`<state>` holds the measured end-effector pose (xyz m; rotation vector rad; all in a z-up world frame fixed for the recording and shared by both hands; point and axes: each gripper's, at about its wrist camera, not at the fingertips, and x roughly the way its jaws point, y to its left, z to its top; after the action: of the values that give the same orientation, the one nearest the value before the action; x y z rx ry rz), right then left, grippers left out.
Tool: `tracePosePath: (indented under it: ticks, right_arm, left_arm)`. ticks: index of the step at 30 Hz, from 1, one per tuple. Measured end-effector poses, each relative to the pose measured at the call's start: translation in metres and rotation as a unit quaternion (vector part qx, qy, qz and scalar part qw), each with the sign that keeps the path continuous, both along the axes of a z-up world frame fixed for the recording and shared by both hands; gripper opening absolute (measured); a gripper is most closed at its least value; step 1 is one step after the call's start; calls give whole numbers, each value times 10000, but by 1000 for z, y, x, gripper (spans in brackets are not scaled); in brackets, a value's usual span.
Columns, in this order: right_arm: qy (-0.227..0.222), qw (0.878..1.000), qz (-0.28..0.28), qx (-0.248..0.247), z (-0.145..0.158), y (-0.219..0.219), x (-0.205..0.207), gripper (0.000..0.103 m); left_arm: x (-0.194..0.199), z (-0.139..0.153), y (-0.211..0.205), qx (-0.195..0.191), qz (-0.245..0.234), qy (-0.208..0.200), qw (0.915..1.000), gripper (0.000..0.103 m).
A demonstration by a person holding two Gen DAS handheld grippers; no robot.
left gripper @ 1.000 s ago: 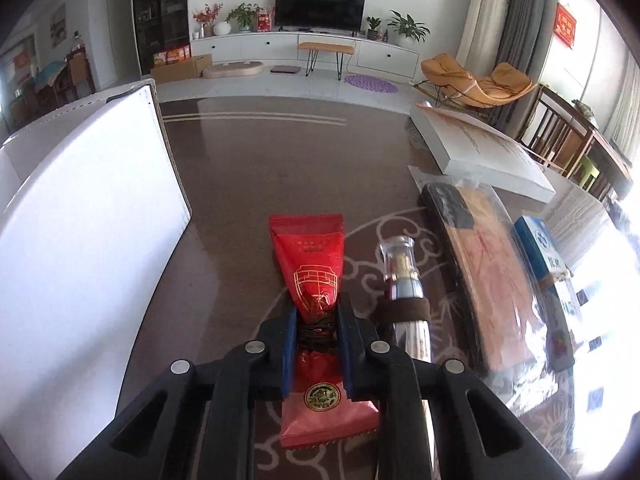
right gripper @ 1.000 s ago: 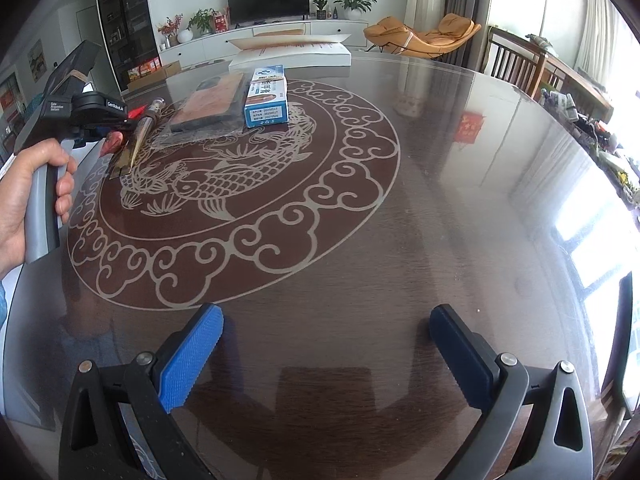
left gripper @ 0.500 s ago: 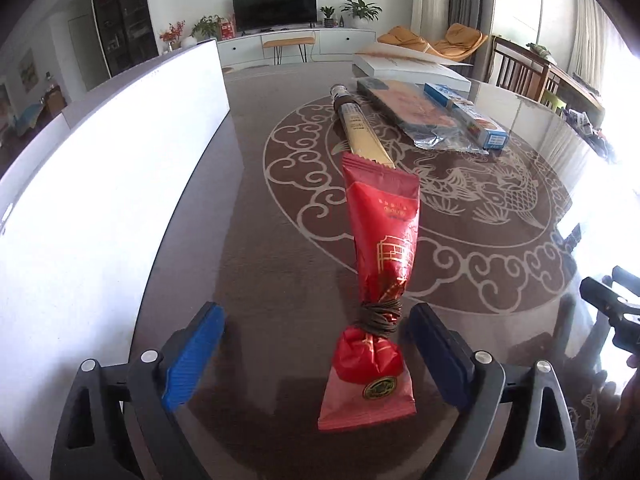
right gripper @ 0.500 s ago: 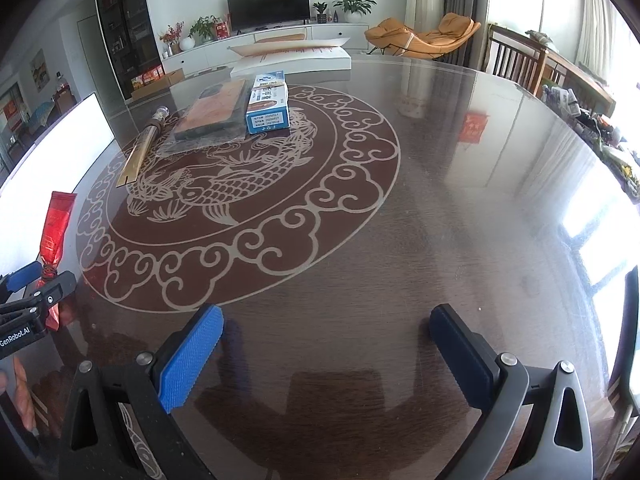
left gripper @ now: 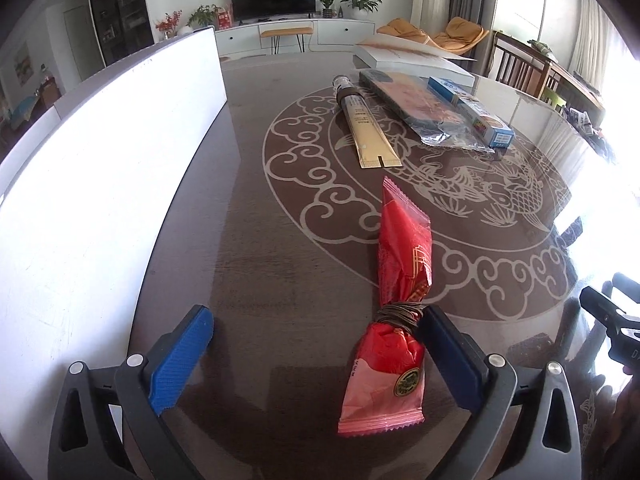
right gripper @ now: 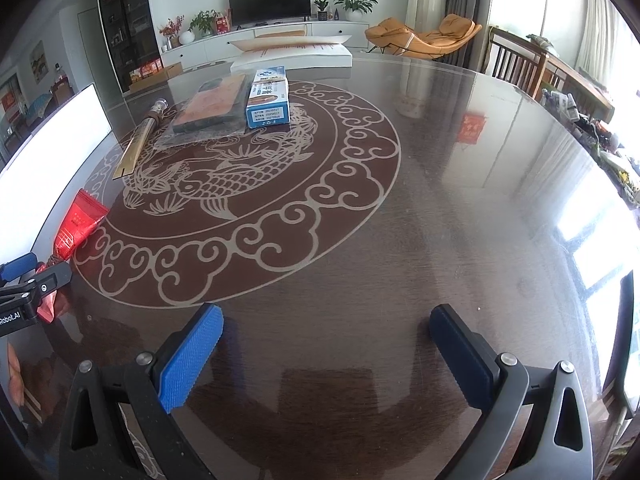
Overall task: Organize objects
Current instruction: 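Lift the red packet with the left tool and hold it above the table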
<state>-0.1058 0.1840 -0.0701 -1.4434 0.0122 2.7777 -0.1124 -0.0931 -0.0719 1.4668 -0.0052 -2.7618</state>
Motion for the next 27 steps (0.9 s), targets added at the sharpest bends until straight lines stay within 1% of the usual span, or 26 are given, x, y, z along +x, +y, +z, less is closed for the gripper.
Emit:
tracePosePath:
  ticks: [4, 11, 27]
  right_arm:
    - [-10, 10000, 3, 26, 0, -1, -1, 103]
    - [-10, 10000, 4, 25, 0, -1, -1, 103]
    - [-15, 10000, 10, 14, -1, -2, -1, 103]
  left_arm:
    - [1, -1, -1, 6, -132, 112, 9999, 103]
    - [-1, -2, 1, 8, -204, 115, 9997, 103]
    - [-1, -1, 1, 17, -202, 114, 9997, 103]
